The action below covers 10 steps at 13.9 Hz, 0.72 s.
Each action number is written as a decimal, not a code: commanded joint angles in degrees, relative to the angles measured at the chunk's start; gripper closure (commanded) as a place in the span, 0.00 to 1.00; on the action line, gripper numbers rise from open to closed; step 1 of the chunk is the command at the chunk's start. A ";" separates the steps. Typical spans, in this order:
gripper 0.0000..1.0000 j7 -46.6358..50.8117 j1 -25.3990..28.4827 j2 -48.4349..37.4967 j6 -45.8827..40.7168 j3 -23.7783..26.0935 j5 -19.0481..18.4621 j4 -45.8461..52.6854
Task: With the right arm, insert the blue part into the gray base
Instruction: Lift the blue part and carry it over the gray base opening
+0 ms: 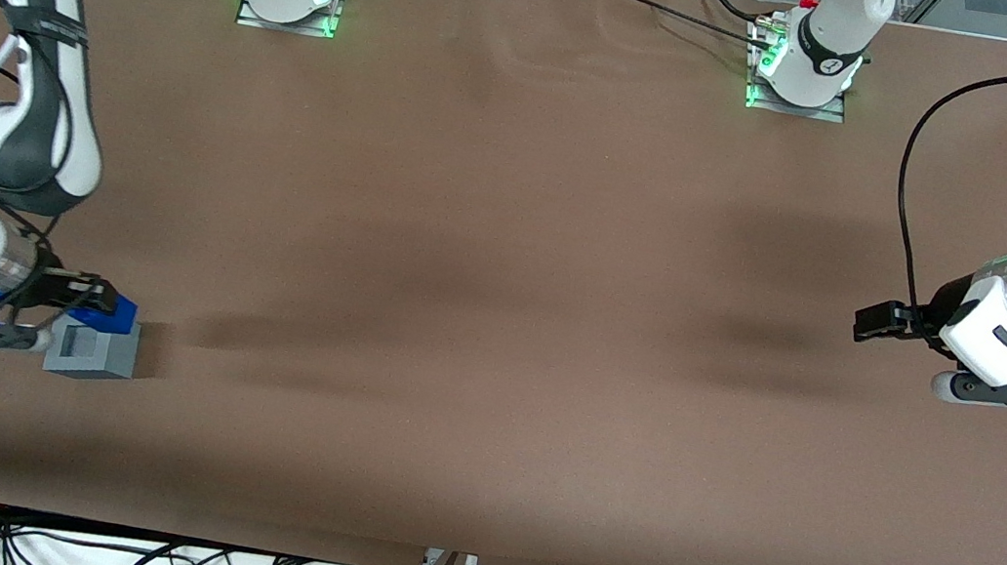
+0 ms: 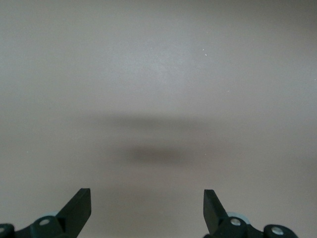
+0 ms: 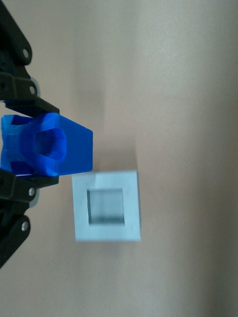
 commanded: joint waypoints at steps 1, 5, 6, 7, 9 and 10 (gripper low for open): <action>0.59 -5.72 -2.51 1.72 -0.72 0.21 0.49 2.25; 0.59 -10.47 -4.28 5.23 4.10 0.29 0.58 3.48; 0.59 -11.44 -4.80 5.76 4.99 0.38 0.58 3.48; 0.59 -12.06 -5.16 6.11 5.52 0.38 0.66 3.48; 0.59 -12.24 -5.16 6.38 6.14 0.38 1.10 3.48; 0.59 -12.32 -5.16 6.82 6.92 0.47 1.10 3.48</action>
